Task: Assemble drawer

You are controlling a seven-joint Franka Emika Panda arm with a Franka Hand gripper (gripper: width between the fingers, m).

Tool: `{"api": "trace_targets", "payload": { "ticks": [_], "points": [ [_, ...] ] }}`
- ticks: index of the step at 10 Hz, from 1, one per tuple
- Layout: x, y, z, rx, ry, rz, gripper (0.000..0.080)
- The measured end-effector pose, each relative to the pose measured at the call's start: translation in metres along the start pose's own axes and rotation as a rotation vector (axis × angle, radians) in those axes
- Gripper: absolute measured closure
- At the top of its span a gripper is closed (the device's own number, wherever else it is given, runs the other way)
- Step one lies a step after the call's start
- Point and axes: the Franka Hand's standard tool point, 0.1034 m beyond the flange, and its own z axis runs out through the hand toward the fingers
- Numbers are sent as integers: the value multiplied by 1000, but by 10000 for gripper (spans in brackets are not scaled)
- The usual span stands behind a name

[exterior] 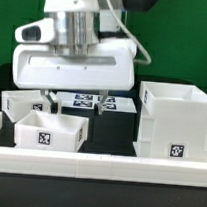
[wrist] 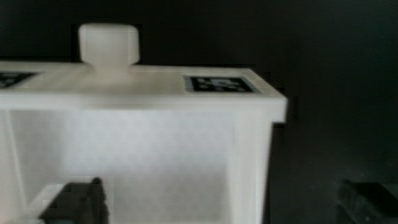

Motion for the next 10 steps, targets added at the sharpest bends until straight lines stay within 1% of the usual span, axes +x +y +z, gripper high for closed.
{"api": "trace_targets", "payload": {
  "ticks": [1,6,7,8,10],
  "points": [
    [-2,0,7,-5,0,2,151],
    [-2,0,9,-7,0,3,151],
    [-5,0,19,-16,7,2,151],
    [-7,-3,26,-21,9,6,151],
    [-8,-7,31,-27,16,-3,151]
  ]
}}
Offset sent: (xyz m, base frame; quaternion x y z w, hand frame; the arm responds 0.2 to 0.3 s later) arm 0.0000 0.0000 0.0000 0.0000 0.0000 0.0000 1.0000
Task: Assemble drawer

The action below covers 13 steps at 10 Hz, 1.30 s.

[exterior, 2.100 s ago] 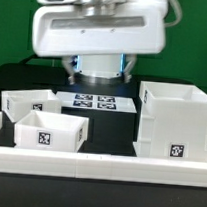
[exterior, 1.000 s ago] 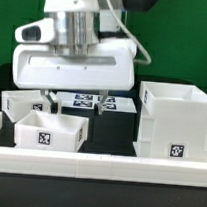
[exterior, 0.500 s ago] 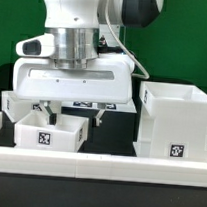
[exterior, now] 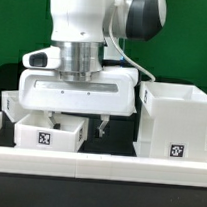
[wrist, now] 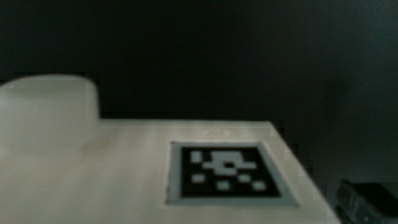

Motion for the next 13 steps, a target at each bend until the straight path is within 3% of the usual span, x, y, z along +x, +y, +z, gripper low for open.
{"api": "trace_targets", "payload": {
  "ticks": [4,6,7,8,9,13],
  "points": [
    [3,-1,1,-5,16,-4,178],
    [4,-1,0,-4,17,-5,532],
    [4,-1,0,-4,16,-5,667],
    [4,-1,0,-4,16,-5,667],
    [5,-1,-1,-4,18,-6,759],
    [3,1,-5,-4,20,-35,759]
  ]
}}
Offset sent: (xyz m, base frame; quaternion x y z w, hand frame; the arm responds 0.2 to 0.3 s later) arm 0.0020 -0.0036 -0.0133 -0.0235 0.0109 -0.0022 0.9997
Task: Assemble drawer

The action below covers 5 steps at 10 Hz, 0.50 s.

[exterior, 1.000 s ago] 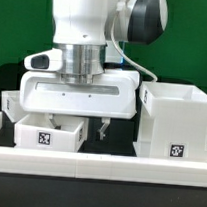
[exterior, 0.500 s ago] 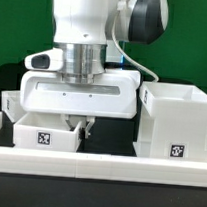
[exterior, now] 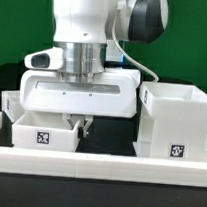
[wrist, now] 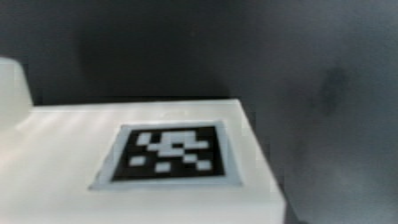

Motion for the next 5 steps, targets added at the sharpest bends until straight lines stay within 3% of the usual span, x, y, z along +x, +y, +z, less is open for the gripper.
{"api": "trace_targets", "payload": {
  "ticks": [5],
  "points": [
    [-28,7,-23,1,-12,-297,758]
  ]
}}
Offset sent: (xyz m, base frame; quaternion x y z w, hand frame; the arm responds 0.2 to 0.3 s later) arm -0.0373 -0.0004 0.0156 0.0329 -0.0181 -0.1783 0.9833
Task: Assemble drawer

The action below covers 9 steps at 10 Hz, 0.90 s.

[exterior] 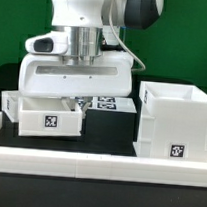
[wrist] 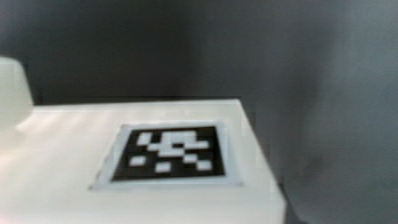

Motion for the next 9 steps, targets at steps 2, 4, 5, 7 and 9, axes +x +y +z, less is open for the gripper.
{"api": "trace_targets", "payload": {
  "ticks": [2,4,5,7,9],
  "points": [
    [0,0,3,1,-4,1,758],
    [-1,1,4,-3,-8,-120,758],
    [-2,-3,4,-9,-14,-233,758],
    [-6,-11,7,-17,-32,-478,758],
    [-8,-20,12,-7,-59,-683,758]
  ]
}}
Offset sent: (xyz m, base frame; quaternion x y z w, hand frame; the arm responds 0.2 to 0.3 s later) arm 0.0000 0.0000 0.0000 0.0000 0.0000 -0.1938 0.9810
